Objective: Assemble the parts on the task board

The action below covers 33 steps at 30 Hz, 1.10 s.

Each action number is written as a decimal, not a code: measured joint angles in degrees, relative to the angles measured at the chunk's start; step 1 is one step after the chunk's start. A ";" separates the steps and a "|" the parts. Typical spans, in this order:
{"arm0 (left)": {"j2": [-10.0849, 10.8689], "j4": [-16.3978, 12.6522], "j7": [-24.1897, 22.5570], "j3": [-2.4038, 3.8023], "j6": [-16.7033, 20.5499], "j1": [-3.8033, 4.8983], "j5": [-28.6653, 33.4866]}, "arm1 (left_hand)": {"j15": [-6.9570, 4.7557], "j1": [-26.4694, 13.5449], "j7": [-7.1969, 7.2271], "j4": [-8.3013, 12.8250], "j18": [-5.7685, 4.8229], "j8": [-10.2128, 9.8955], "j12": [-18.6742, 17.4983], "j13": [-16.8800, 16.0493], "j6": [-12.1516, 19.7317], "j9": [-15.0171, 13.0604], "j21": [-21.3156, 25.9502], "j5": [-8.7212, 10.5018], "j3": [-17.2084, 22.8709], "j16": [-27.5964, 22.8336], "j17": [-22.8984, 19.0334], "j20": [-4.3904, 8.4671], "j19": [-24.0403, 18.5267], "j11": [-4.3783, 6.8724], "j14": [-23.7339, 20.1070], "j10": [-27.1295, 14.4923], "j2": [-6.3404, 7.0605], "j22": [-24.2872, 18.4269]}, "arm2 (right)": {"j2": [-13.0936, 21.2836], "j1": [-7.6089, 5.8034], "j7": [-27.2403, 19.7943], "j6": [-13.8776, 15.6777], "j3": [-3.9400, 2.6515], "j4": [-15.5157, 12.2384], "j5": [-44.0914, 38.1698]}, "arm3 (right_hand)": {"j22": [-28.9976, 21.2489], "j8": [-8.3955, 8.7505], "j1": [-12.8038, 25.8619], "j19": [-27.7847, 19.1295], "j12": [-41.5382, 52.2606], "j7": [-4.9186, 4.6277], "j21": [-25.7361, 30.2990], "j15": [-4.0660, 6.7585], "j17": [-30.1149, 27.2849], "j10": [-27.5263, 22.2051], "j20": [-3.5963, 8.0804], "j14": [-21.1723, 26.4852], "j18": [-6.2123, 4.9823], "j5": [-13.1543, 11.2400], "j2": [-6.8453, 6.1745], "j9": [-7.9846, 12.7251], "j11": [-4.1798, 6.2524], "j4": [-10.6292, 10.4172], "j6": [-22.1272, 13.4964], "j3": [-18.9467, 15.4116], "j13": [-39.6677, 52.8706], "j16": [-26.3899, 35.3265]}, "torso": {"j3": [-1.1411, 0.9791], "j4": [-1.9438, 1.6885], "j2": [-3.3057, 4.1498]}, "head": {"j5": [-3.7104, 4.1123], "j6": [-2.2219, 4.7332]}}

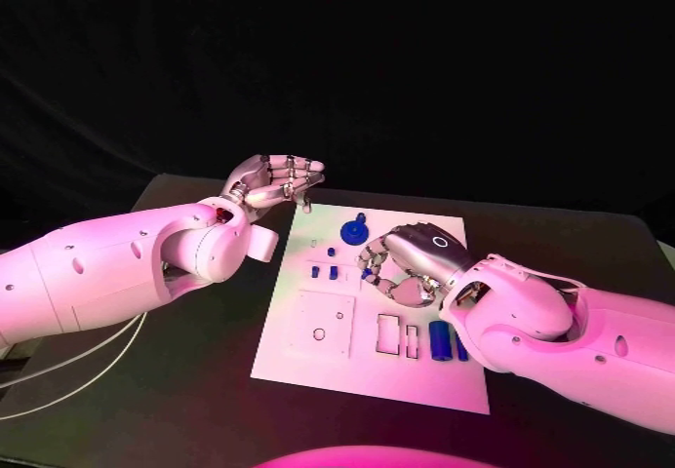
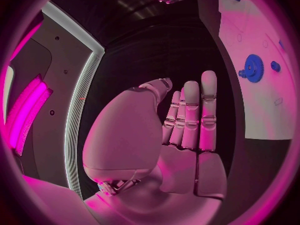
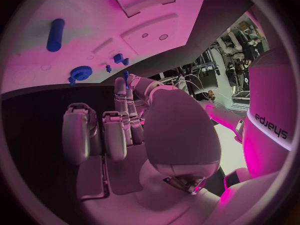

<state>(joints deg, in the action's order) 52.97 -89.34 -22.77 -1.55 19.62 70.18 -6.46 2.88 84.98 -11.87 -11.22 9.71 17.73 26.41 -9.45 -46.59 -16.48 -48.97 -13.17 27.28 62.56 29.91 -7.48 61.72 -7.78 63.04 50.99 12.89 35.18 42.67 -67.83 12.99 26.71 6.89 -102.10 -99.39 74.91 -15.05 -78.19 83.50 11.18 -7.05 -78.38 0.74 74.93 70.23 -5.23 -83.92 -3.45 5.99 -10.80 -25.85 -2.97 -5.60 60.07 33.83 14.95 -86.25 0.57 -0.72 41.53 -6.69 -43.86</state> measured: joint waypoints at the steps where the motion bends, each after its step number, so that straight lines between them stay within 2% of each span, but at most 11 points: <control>1: -0.07 -0.01 0.00 0.00 0.00 0.00 0.00 | 0.00 0.00 0.00 0.00 0.00 0.00 0.00 0.00 0.00 0.00 0.00 0.00 0.00 0.00 0.00 0.00 0.00 0.00 0.00 0.00 0.00 0.00 | -0.47 0.41 -0.11 0.07 0.03 0.32 0.07 | 0.00 0.00 0.00 0.00 0.00 0.00 0.00 0.00 0.00 0.00 0.00 0.00 0.00 0.00 0.00 0.00 0.00 0.00 0.00 0.00 0.00 0.00 | 0.00 0.00 0.01 | -0.23 -0.14; 7: -0.50 -0.13 -0.01 -0.01 -0.01 0.00 0.01 | 0.00 0.00 0.00 0.00 0.00 0.00 0.00 0.00 0.00 0.00 0.00 0.00 0.00 0.00 0.00 0.00 0.00 0.00 0.00 0.00 0.00 -0.05 | -3.22 2.88 -0.88 0.35 0.19 2.02 0.35 | 0.00 0.02 0.00 0.00 -0.22 -0.01 0.00 0.00 -0.01 0.00 0.00 0.00 0.00 0.24 0.00 0.00 0.00 0.00 -0.02 0.00 0.00 0.00 | -0.01 0.02 0.04 | -1.28 -0.52; 14: -0.88 -0.24 -0.02 -0.02 -0.01 0.01 0.01 | 0.00 0.00 0.00 0.00 0.00 0.00 0.00 0.00 0.00 0.00 0.00 0.00 0.00 0.00 0.00 0.00 0.00 0.00 0.00 0.00 0.00 -0.05 | -5.68 4.87 -1.60 0.46 0.42 4.65 0.38 | -0.01 0.11 0.00 0.00 -0.23 0.02 0.00 0.00 -0.01 0.00 0.00 0.00 -0.01 0.24 0.00 0.01 -0.01 0.00 -0.17 0.00 0.00 0.00 | -0.02 0.03 0.05 | -2.11 -0.88; 25: -1.08 -0.26 -0.01 -0.03 -0.07 0.01 0.02 | 0.00 0.00 0.00 0.00 0.00 0.00 0.00 0.00 0.00 0.00 0.22 0.00 0.00 0.00 -0.07 0.00 0.00 0.00 0.00 0.00 0.00 -0.04 | -7.06 6.48 -2.36 0.36 0.67 6.39 0.29 | 0.04 0.24 0.00 0.00 -0.22 0.00 0.00 0.00 -0.01 -0.01 0.00 0.00 -0.02 0.23 0.00 0.04 -0.01 0.00 -0.20 -0.01 0.00 0.00 | -0.05 0.02 0.05 | -2.95 -1.41; 33: -1.09 -0.24 0.01 -0.03 -0.10 0.01 0.02 | 0.00 0.00 0.00 0.00 0.00 0.00 0.00 0.00 0.00 -0.01 0.22 0.00 0.00 0.00 -0.06 0.00 0.00 0.00 0.00 0.00 0.00 -0.04 | -7.06 6.88 -2.79 0.12 0.78 6.96 0.29 | 0.03 0.34 0.00 0.00 -0.22 -0.01 0.01 0.00 -0.02 -0.01 0.00 0.00 -0.02 0.22 0.00 0.00 -0.01 0.00 -0.22 -0.01 0.00 0.00 | -0.08 0.04 0.04 | -3.34 -1.68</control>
<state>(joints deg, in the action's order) 51.88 -89.58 -22.76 -1.58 19.53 70.19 -6.44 2.88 84.98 -11.86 -11.22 9.71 17.73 26.41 -9.46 -46.60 -16.48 -48.75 -13.17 27.28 62.56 29.85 -7.48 61.72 -7.78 63.04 51.00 12.89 35.14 35.61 -60.95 10.20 26.83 7.67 -95.14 -99.09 74.94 -14.71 -78.20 83.50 10.95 -7.06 -78.37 0.73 74.91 70.22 -5.23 -83.93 -3.47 6.21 -10.80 -25.85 -2.98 -5.60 59.85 33.83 14.95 -86.25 0.49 -0.68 41.58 -10.03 -45.54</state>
